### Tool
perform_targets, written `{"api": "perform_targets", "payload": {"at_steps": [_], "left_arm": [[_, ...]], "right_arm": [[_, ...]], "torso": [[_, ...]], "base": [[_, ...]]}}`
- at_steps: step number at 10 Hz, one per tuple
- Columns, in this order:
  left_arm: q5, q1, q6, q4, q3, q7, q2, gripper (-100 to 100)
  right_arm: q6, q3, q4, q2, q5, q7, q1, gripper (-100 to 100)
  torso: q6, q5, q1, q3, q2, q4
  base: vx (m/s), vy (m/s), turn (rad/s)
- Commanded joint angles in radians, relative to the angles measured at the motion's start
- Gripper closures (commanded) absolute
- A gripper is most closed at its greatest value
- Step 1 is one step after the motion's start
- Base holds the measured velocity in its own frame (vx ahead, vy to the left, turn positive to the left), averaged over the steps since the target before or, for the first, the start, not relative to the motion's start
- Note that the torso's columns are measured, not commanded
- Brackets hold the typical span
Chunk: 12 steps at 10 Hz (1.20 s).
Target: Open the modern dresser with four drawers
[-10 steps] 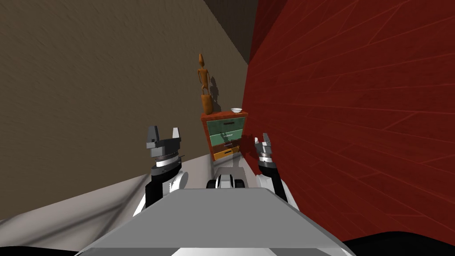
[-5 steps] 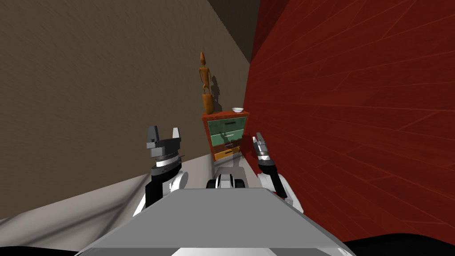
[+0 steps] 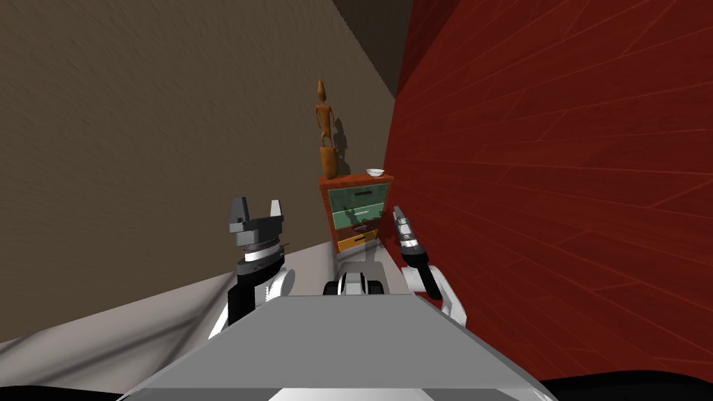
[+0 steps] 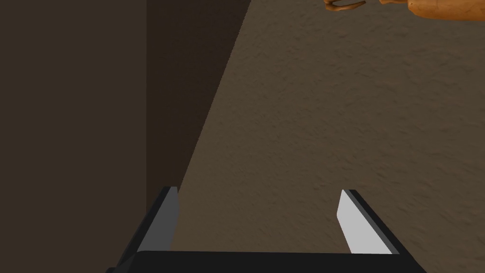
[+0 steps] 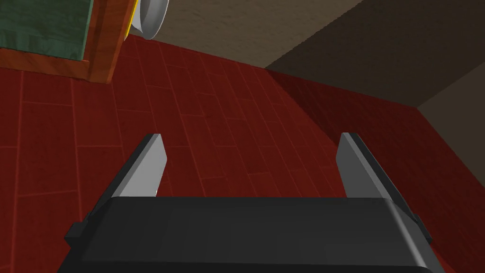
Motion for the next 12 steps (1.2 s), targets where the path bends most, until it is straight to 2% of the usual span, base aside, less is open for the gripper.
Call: {"api": "perform_targets", "payload": {"at_steps": [1, 2, 3, 4, 5, 6, 7, 8, 9, 10, 11, 12], "left_arm": [[0.0, 0.0, 0.0, 0.0, 0.0, 0.0, 0.0, 0], [0.0, 0.0, 0.0, 0.0, 0.0, 0.0, 0.0, 0], [0.0, 0.0, 0.0, 0.0, 0.0, 0.0, 0.0, 0], [0.0, 0.0, 0.0, 0.0, 0.0, 0.0, 0.0, 0], [0.0, 0.0, 0.0, 0.0, 0.0, 0.0, 0.0, 0], [0.0, 0.0, 0.0, 0.0, 0.0, 0.0, 0.0, 0], [0.0, 0.0, 0.0, 0.0, 0.0, 0.0, 0.0, 0], [0.0, 0.0, 0.0, 0.0, 0.0, 0.0, 0.0, 0], [0.0, 0.0, 0.0, 0.0, 0.0, 0.0, 0.0, 0], [0.0, 0.0, 0.0, 0.0, 0.0, 0.0, 0.0, 0], [0.0, 0.0, 0.0, 0.0, 0.0, 0.0, 0.0, 0], [0.0, 0.0, 0.0, 0.0, 0.0, 0.0, 0.0, 0]], "right_arm": [[0.001, 0.003, 0.013, -0.006, 0.035, 0.057, -0.026, -100], [0.003, 0.007, 0.025, -0.009, 0.066, 0.097, -0.05, -100], [0.003, 0.007, 0.025, -0.009, 0.066, 0.103, -0.05, -100], [0.004, 0.01, 0.037, -0.012, 0.1, 0.143, -0.075, -100], [0.004, 0.01, 0.037, -0.012, 0.1, 0.151, -0.075, -100], [0.006, 0.014, 0.05, -0.015, 0.134, 0.19, -0.101, -100], [0.006, 0.014, 0.05, -0.015, 0.134, 0.201, -0.101, -100], [0.009, 0.017, 0.063, -0.018, 0.17, 0.237, -0.128, -100], [0.009, 0.017, 0.063, -0.018, 0.17, 0.251, -0.128, -100], [0.012, 0.021, 0.078, -0.021, 0.206, 0.287, -0.154, -100], [0.012, 0.021, 0.078, -0.021, 0.206, 0.301, -0.154, -100], [0.015, 0.024, 0.093, -0.025, 0.244, 0.336, -0.18, -100]], "torso": [[0.0, 0.0, 0.001, 0.0, 0.0, 0.0], [0.0, 0.0, 0.0, 0.0, 0.0, 0.0], [0.0, 0.0, 0.0, 0.0, 0.0, 0.0], [0.0, 0.0, 0.0, 0.0, 0.0, 0.0], [0.0, 0.0, 0.001, 0.0, 0.0, 0.0], [0.0, 0.0, 0.0, 0.0, 0.0, 0.0], [0.0, 0.0, 0.001, 0.0, 0.0, 0.0], [0.0, 0.0, 0.0, 0.0, 0.0, 0.0], [0.0, 0.0, 0.001, 0.0, 0.0, 0.0], [0.0, 0.0, 0.0, 0.0, 0.0, 0.0], [0.0, 0.0, 0.0, 0.0, 0.0, 0.0], [0.0, 0.0, 0.0, 0.0, 0.0, 0.0]], "base": [[0.012, 0.027, 0.008], [0.012, 0.031, 0.018], [0.014, 0.028, 0.009], [0.015, 0.032, 0.015], [0.015, 0.03, 0.013], [0.015, 0.036, 0.019], [0.012, 0.034, 0.009], [0.017, 0.044, 0.017], [0.019, 0.037, 0.01], [0.02, 0.038, 0.019], [0.014, 0.033, 0.009], [0.022, 0.038, 0.012]]}}
